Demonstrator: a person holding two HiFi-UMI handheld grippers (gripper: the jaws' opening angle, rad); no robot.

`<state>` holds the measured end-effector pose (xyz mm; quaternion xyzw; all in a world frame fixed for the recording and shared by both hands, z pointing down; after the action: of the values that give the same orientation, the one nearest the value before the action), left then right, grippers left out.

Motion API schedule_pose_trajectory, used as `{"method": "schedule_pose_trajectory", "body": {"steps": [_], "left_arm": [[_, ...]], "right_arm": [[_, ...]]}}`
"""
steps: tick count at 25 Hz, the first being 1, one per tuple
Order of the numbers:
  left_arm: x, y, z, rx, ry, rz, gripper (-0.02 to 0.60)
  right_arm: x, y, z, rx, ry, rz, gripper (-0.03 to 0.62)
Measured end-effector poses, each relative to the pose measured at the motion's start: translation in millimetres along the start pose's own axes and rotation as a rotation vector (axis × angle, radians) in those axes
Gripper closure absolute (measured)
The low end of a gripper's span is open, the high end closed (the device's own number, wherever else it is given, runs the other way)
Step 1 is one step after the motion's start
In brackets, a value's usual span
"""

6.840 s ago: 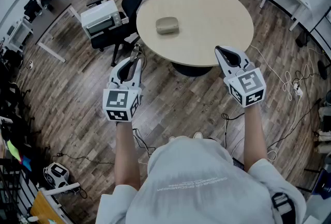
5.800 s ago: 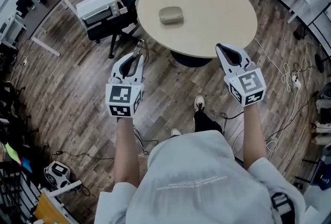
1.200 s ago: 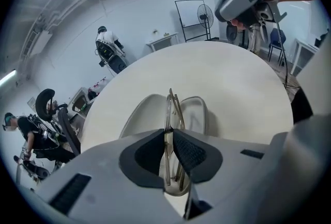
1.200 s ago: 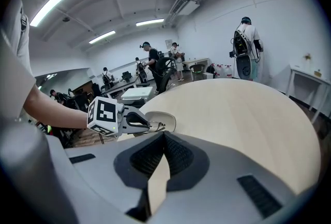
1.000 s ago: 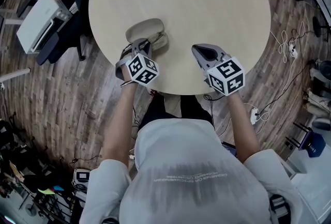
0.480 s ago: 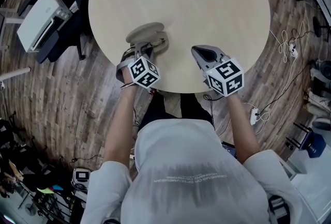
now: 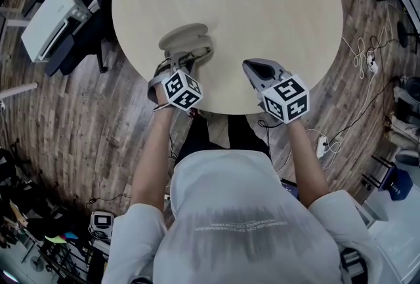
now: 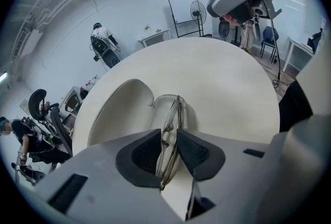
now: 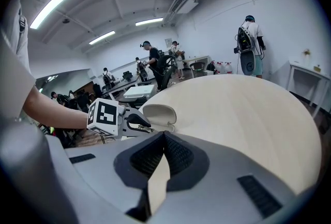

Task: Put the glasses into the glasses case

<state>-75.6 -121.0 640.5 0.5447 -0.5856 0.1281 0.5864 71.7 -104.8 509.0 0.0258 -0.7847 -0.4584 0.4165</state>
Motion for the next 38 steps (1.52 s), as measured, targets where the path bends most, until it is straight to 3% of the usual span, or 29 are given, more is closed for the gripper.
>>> {"method": "schedule_pose_trajectory", "body": {"steps": [12,19,25,30,38], "left_arm": [[0,-5,9,-0.072,0.018,-0.031,0.476],[4,-3,11,-0.067,0.034,-0.021,0.476],[16,6,12,0.025,0.009,0.039,0.506],[18,3,19,0.094,-0.06,0.052,0.523],[13,-8,27,0.37,-0.256,0.061,0.523]], "right_arm": [[-5,1,-3,0.002,0.011,0.003,0.592],[-1,1,-6,0.006,0.012,0.009,0.592],[5,1,-5,0.007,0.008,0.019,0.592],[5,2,-8,0.011,0.008,0.026,0.592],[5,9,-10,0.014,0.008,0.033,0.592]]}}
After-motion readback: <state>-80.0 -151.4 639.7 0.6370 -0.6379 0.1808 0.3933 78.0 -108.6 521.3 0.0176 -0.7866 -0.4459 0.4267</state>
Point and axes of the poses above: the fingertips, and each gripper's own axes: x forward along the fingers, z to its left, y out of its underside, the point moved 1 cm from there along -x, backward along the fingers
